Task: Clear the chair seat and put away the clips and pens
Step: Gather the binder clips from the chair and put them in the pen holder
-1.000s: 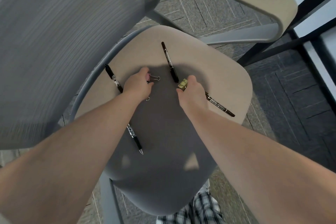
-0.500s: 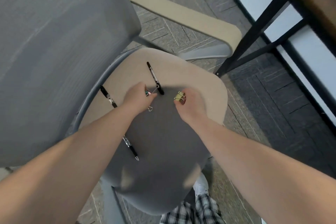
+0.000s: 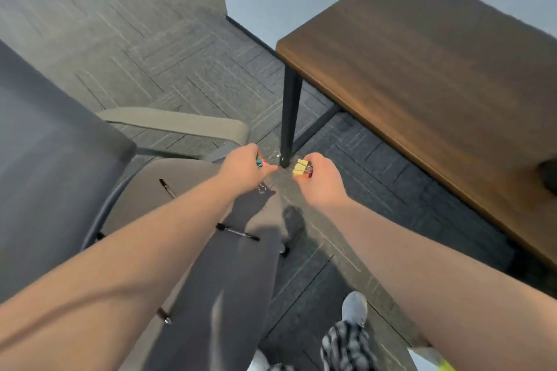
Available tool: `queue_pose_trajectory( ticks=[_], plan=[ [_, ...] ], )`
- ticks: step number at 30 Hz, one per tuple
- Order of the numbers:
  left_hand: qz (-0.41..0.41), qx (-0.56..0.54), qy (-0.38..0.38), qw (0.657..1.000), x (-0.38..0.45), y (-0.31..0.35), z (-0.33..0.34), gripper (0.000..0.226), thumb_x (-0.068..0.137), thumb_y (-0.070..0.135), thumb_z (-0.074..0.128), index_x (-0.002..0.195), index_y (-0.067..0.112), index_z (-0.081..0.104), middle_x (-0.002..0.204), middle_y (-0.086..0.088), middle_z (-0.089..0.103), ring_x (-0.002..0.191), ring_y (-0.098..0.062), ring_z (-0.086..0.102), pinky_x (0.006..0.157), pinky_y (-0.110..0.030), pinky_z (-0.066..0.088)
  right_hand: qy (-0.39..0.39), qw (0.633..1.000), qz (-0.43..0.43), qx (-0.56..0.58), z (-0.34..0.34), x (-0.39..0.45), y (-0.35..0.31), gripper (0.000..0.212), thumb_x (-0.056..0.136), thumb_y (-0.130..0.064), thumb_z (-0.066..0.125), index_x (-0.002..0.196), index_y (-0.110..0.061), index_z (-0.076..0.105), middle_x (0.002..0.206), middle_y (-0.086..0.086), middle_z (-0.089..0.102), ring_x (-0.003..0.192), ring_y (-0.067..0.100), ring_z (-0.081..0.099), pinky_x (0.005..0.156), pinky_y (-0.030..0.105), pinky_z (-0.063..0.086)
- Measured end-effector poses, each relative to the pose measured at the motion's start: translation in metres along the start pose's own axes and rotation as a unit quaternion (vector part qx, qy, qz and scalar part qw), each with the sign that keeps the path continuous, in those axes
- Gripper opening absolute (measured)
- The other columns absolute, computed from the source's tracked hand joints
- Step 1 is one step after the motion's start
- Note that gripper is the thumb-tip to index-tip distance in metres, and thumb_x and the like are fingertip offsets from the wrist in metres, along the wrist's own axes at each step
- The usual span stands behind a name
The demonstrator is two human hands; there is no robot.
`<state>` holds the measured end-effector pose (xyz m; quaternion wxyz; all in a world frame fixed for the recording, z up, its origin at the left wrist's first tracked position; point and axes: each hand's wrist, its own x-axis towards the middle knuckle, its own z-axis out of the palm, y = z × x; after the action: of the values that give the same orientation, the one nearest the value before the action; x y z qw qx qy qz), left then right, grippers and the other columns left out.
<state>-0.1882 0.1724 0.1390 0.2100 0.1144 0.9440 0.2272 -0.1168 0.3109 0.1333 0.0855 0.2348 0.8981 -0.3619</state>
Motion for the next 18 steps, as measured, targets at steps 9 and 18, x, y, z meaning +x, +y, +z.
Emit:
queue_pose_trajectory(
  ticks=[9, 18],
  plan=[
    [0.094, 0.041, -0.024, 0.994, 0.027, 0.201, 0.034, 0.037, 0.084, 0.044, 0.062, 0.081, 0.011, 0.044, 0.065, 0.004, 0.042, 0.074, -0.020, 0.046, 0.059, -0.028, 0.031, 0.059, 0.998, -0.009, 0.016, -0.176, 0.011, 0.080, 0.029, 0.089, -0.019, 0.063, 0.116, -0.012, 0.056, 0.114, 0.011, 0.060, 0.092, 0.025, 0.057, 0.072, 0.028, 0.037],
    [0.206, 0.023, -0.057, 0.977, 0.036, 0.415, 0.062, 0.033, 0.084, 0.043, 0.063, 0.090, 0.013, 0.050, 0.083, -0.001, 0.055, 0.070, -0.014, 0.050, 0.055, -0.022, 0.036, 0.163, 0.986, 0.016, -0.002, -0.360, 0.006, 0.171, 0.035, 0.091, -0.021, 0.062, 0.123, -0.015, 0.052, 0.121, 0.006, 0.058, 0.090, 0.011, 0.046, 0.071, 0.015, 0.035]
  ],
)
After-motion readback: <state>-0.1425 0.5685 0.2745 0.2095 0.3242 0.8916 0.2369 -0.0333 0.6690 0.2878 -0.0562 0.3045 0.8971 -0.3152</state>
